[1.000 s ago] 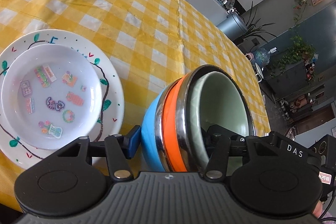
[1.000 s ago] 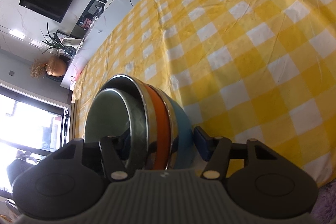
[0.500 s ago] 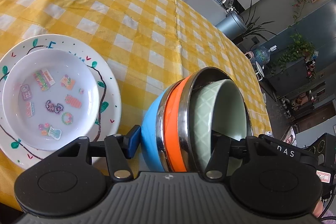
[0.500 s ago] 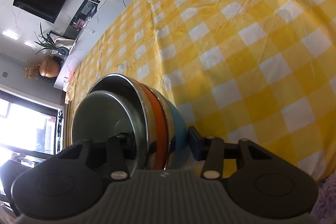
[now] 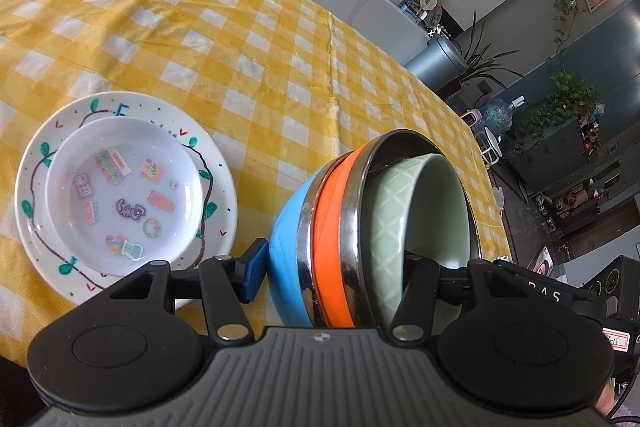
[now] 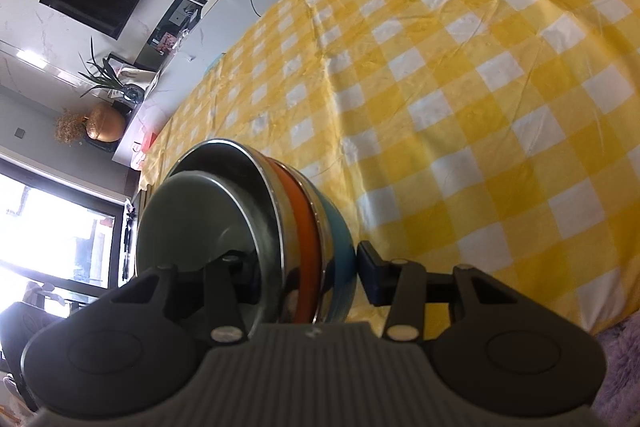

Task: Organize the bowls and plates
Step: 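Lift the bowl stack and carry it over the white plate stack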

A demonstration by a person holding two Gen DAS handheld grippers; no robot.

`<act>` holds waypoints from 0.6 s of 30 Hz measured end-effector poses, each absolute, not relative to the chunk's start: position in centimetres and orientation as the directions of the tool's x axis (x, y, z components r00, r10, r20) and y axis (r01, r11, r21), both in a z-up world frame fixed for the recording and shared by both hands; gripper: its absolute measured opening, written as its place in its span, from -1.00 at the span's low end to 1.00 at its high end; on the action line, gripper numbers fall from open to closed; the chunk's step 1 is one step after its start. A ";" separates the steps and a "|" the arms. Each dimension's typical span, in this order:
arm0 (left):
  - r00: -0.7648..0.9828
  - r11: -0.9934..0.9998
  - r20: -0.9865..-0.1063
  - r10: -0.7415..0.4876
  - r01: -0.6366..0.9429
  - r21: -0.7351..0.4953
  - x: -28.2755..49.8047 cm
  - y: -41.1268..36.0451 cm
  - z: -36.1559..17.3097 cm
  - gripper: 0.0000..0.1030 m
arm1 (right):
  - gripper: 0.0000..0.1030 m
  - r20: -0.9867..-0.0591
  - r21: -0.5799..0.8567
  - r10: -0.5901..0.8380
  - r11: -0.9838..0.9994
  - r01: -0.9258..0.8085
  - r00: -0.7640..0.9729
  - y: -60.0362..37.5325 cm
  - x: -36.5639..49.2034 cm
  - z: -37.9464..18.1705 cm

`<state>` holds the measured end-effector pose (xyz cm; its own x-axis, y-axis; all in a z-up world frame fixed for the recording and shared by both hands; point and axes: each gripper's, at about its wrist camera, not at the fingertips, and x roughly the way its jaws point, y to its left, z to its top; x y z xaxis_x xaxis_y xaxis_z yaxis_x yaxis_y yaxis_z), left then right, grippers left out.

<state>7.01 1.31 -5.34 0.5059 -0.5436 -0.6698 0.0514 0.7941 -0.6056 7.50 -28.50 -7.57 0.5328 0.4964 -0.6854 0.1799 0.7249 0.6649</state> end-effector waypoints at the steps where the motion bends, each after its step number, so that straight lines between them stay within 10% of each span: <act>1: 0.510 0.795 -0.668 -0.542 0.052 -0.605 6.9 1.4 -5.1 0.20 | -0.13 -0.681 0.667 0.498 0.725 0.174 0.536 -28.4 7.4 -7.3; 18: 0.592 0.813 -0.658 -0.465 -0.008 -0.582 5.1 6.9 -1.2 0.19 | -0.15 -0.632 0.710 0.572 0.698 0.094 0.522 -23.2 6.9 -4.1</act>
<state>5.13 6.95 -1.19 0.5924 -0.4646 -0.6582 -0.0082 0.8135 -0.5815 6.90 -23.17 -4.12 0.5225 0.5720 -0.6323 0.0943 0.6983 0.7096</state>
